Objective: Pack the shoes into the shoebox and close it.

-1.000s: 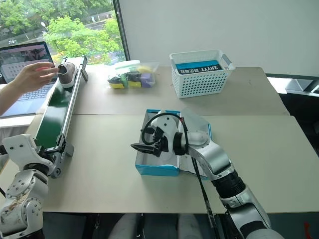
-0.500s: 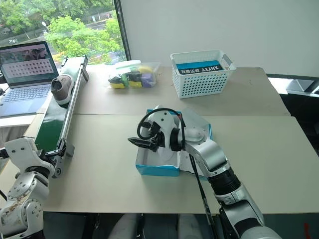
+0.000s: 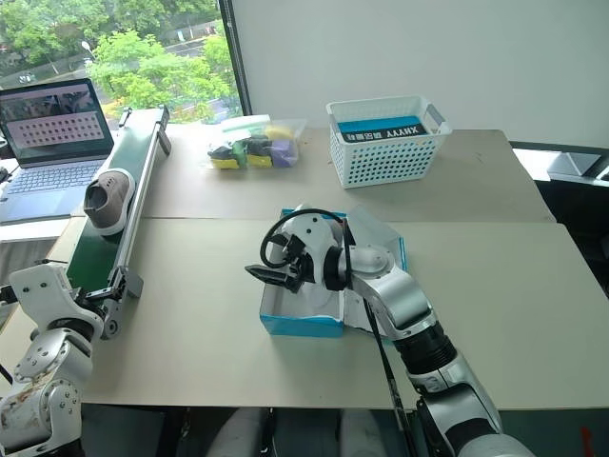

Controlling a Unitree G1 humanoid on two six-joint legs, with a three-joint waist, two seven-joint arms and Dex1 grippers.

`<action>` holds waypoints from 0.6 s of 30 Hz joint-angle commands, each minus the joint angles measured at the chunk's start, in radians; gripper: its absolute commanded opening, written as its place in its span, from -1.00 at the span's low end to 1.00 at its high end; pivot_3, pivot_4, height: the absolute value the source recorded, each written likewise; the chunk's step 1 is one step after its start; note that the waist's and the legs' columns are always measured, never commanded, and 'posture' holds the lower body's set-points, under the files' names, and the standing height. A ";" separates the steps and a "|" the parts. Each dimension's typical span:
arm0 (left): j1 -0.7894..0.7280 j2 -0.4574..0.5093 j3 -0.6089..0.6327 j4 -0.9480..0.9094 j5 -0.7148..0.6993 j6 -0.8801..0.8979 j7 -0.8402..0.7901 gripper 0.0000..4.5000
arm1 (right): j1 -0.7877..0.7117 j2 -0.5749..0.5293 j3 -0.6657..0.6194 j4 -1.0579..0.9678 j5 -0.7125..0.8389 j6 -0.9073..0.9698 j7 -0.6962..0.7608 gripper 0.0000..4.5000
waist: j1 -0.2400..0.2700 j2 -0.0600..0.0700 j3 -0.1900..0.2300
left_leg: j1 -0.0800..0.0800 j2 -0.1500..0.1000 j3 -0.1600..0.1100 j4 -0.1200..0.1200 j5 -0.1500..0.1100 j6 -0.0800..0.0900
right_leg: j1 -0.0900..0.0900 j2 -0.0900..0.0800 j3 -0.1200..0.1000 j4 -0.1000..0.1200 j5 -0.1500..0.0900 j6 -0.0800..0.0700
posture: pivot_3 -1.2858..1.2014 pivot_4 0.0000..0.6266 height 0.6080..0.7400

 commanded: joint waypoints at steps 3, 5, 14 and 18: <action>0.008 0.013 0.028 -0.017 0.004 0.001 0.007 1.00 | 0.006 0.018 -0.027 -0.017 0.006 -0.040 0.017 0.98 | 0.000 0.000 0.000 | 0.000 0.000 0.000 0.000 0.000 0.000 | 0.000 0.000 0.000 0.000 0.000 0.000 | 0.03 -0.52 0.99; 0.010 0.013 0.028 -0.017 0.003 0.005 0.006 1.00 | 0.008 0.020 -0.027 -0.018 0.005 -0.045 0.022 0.98 | 0.000 0.000 0.000 | 0.000 0.000 0.000 0.000 0.000 0.000 | 0.000 0.000 0.000 0.000 0.000 0.000 | 0.03 -0.52 0.99; 0.021 0.018 0.042 0.019 0.012 0.022 0.015 1.00 | 0.007 0.020 -0.023 0.002 -0.037 -0.054 0.012 0.98 | 0.000 0.000 0.000 | 0.000 0.000 0.000 0.000 0.000 0.000 | 0.000 0.000 0.000 0.000 0.000 0.000 | 0.03 -0.52 0.99; 0.021 0.019 0.058 0.046 0.016 0.052 0.039 1.00 | 0.002 0.024 -0.034 0.003 -0.034 -0.049 0.009 0.98 | 0.000 0.000 0.000 | 0.000 0.000 0.000 0.000 0.000 0.000 | 0.000 0.000 0.000 0.000 0.000 0.000 | 0.03 -0.52 0.99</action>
